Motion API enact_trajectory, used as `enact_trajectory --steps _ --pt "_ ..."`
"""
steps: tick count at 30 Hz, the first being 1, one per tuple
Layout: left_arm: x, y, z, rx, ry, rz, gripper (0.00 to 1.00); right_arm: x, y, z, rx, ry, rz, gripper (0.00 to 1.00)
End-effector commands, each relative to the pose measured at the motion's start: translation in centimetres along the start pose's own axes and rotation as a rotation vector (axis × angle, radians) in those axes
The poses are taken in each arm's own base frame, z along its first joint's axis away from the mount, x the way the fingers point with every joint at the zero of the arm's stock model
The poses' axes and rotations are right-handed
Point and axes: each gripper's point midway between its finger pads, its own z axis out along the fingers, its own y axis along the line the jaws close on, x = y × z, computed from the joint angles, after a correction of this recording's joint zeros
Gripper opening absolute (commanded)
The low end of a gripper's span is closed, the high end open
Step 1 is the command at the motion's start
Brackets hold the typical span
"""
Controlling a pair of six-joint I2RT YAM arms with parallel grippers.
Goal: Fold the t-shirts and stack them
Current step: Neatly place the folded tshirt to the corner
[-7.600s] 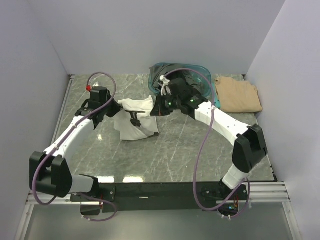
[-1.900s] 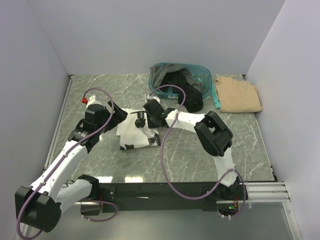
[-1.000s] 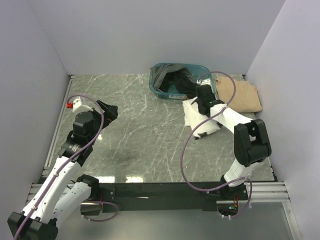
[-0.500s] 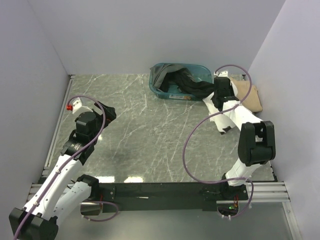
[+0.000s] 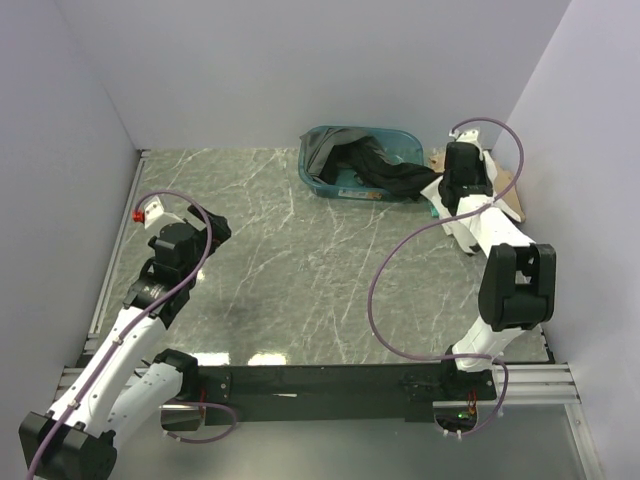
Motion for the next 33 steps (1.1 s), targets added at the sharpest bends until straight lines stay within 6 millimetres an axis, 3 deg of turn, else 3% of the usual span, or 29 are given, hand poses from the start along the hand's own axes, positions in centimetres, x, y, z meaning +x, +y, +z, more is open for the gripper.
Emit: enact_trajectory --steps 1,6,18,24,33 --pt "-2.0 -1.1 -0.2 0.009 -0.050 -0.035 0.99 -4.8 -5.2 -1.3 0.119 -0.106 0.175 0.00" --pt "-2.2 -1.3 -0.1 -0.001 -0.050 -0.039 0.99 -5.0 -7.9 -1.5 0.151 -0.095 0.252 0.00" --pt "-2.4 -2.1 0.4 0.016 -0.055 -0.049 1.00 -7.0 -10.7 -4.4 0.125 -0.137 0.319 0.00" --pt "-2.2 -2.2 0.6 0.024 -0.045 -0.048 0.99 -7.8 -9.5 -4.7 0.028 -0.145 0.329 0.00" --pt "-2.4 -2.2 0.7 0.019 -0.055 -0.049 1.00 -9.6 -6.2 -5.0 -0.143 -0.177 0.296 0.00"
